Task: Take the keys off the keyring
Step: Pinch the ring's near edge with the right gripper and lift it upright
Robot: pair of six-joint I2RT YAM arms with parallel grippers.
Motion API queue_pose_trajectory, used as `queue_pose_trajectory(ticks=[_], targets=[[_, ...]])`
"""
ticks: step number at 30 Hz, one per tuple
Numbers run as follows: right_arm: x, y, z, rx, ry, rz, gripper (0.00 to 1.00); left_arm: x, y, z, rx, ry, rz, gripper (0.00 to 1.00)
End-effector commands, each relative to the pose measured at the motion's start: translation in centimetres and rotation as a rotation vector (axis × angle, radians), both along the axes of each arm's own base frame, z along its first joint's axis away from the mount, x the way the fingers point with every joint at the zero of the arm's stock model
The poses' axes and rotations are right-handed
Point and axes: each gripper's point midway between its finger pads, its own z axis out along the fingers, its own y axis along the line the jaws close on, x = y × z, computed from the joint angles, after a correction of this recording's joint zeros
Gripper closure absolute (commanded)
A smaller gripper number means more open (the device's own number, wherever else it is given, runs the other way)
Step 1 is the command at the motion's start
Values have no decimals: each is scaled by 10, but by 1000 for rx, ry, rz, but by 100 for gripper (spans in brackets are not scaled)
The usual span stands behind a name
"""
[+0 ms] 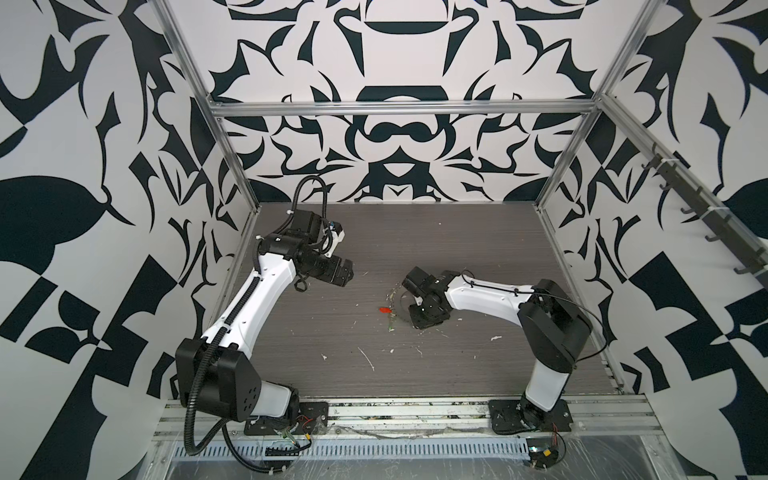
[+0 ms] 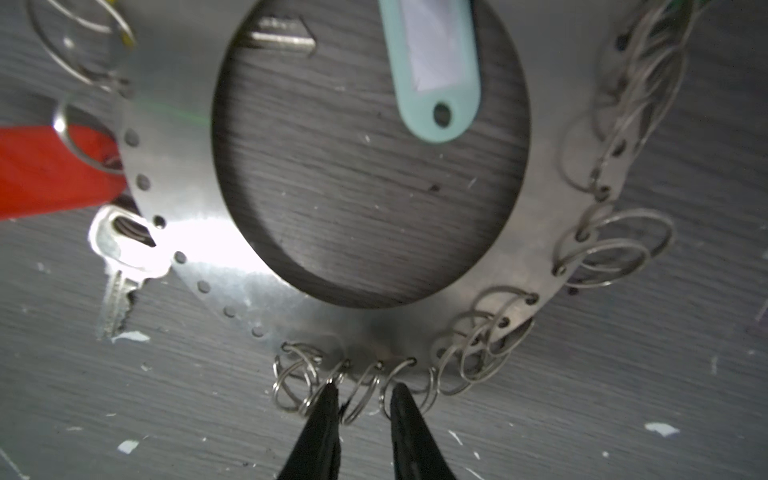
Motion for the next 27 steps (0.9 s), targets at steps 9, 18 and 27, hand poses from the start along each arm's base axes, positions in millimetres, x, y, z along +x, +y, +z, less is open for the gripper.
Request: queue_pose_trajectory(ticks=[9,18,27], targets=[[12,1,19,-30,-64,-6,86,-4,-6,2,-10,25,-19,1],[13,3,40,1,-97,-4,100,0,-12,12,-22,-3,-43,1],[12,23,83,107,-93,39,100,8,-31,28,-49,-71,-110,0]])
